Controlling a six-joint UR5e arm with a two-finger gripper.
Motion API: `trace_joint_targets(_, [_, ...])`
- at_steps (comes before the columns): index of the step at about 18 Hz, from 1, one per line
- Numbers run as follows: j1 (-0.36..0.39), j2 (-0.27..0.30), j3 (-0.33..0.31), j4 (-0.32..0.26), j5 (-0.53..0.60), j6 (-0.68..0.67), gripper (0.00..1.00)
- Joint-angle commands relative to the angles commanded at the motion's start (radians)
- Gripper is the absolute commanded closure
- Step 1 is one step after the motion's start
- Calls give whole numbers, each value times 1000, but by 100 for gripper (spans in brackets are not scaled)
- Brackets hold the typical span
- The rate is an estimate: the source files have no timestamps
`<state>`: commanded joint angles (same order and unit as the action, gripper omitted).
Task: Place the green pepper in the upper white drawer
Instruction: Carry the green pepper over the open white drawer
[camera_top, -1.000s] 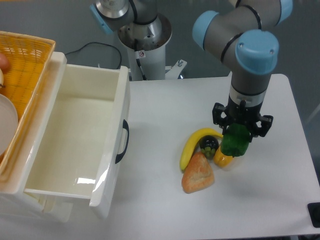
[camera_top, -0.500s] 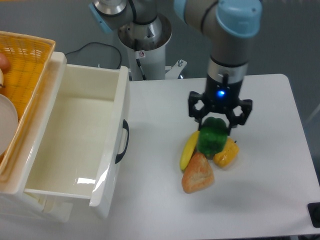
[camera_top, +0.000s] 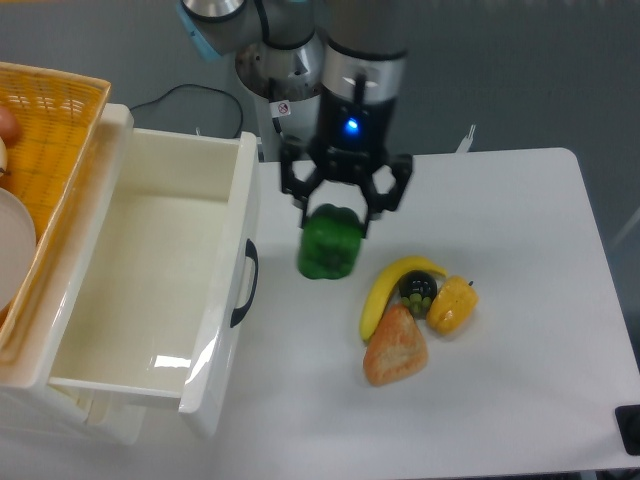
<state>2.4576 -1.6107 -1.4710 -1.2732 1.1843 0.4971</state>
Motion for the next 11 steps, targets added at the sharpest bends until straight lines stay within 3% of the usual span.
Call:
trace_joint_targets(6, [-124,9,-44,3,-5,-9,71])
trace_joint_targets(11, [-172,0,-54,5,-5,-9,71])
